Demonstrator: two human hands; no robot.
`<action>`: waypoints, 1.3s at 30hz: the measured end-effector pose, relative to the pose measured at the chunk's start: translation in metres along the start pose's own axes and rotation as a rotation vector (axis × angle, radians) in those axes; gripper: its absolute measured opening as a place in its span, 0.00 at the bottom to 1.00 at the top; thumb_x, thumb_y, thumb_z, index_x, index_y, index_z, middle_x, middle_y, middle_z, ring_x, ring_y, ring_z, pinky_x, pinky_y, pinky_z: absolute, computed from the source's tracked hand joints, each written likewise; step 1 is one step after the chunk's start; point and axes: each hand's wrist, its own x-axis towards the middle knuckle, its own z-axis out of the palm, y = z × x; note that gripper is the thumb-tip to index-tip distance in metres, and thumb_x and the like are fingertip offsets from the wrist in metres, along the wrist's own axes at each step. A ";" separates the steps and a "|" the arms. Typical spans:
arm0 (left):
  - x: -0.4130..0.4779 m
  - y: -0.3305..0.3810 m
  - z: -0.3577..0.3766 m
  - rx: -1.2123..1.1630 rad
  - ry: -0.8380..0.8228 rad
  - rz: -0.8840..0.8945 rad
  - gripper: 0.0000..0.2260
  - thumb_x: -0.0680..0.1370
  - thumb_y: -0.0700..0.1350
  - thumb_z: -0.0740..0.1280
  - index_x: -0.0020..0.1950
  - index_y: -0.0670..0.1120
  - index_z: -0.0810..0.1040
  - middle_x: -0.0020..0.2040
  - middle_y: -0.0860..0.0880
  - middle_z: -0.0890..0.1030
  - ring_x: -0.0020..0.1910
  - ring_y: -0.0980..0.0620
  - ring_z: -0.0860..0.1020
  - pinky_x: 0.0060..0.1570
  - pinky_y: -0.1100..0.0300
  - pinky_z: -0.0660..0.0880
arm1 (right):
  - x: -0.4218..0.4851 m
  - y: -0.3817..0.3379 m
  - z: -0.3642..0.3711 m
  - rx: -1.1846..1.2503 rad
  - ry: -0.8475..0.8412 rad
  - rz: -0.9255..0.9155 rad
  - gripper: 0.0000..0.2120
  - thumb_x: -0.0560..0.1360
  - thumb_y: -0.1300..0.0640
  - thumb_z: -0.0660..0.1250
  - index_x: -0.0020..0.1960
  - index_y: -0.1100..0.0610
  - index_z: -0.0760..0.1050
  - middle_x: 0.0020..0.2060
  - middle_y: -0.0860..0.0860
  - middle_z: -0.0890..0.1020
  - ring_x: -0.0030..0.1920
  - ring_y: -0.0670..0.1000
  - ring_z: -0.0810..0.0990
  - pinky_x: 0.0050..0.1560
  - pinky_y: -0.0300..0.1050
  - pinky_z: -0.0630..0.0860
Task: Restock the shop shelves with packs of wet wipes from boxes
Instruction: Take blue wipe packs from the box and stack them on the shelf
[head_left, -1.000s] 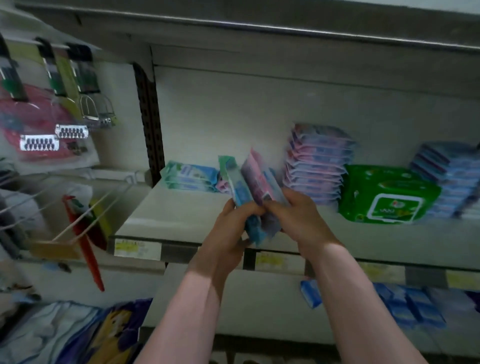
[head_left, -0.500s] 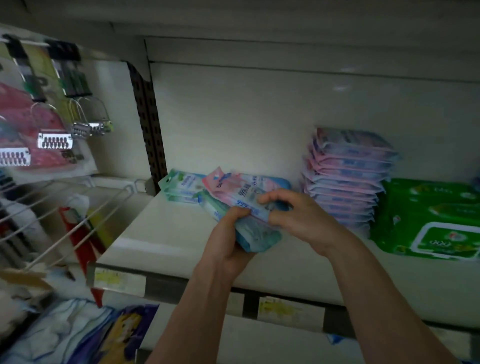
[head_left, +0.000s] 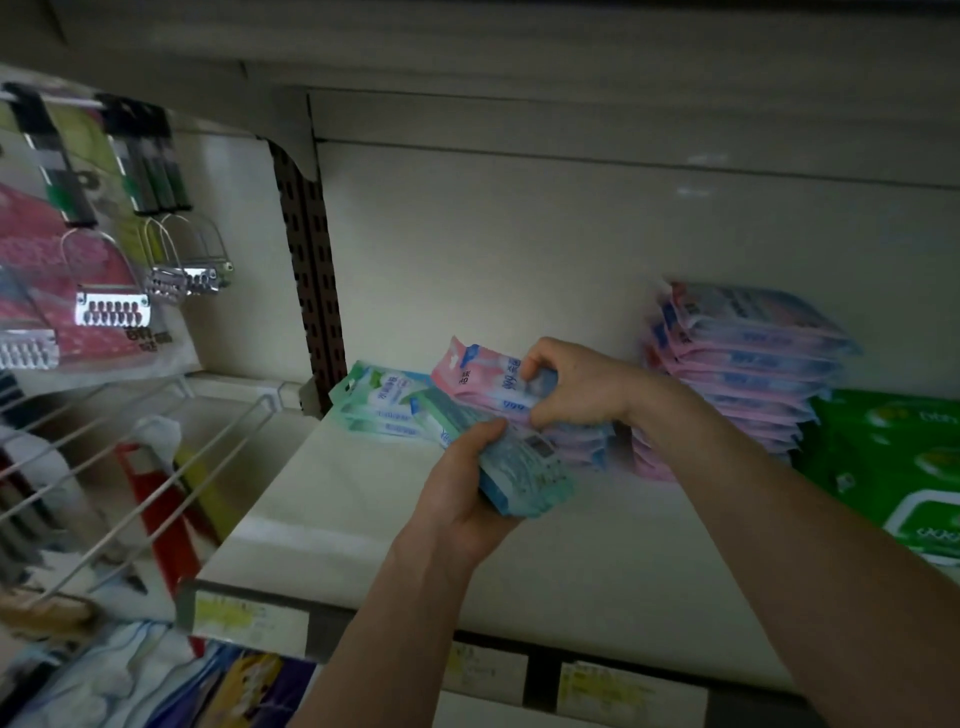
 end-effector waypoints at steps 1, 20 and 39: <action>0.001 0.002 -0.001 -0.006 0.010 -0.007 0.07 0.79 0.40 0.62 0.53 0.43 0.78 0.48 0.40 0.83 0.49 0.41 0.79 0.55 0.43 0.73 | 0.006 0.003 -0.003 -0.018 0.017 0.015 0.20 0.69 0.60 0.72 0.55 0.50 0.68 0.55 0.50 0.72 0.49 0.49 0.74 0.45 0.41 0.72; 0.005 0.017 -0.025 -0.028 0.146 -0.024 0.11 0.78 0.37 0.61 0.58 0.45 0.74 0.58 0.38 0.79 0.57 0.39 0.78 0.49 0.39 0.74 | 0.039 0.024 0.005 -0.327 -0.037 0.156 0.23 0.72 0.63 0.68 0.64 0.51 0.66 0.54 0.52 0.71 0.45 0.52 0.71 0.38 0.43 0.69; -0.004 0.017 -0.028 0.255 0.144 -0.034 0.09 0.76 0.34 0.60 0.52 0.41 0.77 0.45 0.39 0.79 0.41 0.42 0.78 0.44 0.49 0.77 | 0.028 -0.040 0.023 0.091 -0.047 -0.032 0.34 0.72 0.40 0.69 0.73 0.50 0.64 0.67 0.48 0.69 0.63 0.48 0.73 0.57 0.41 0.72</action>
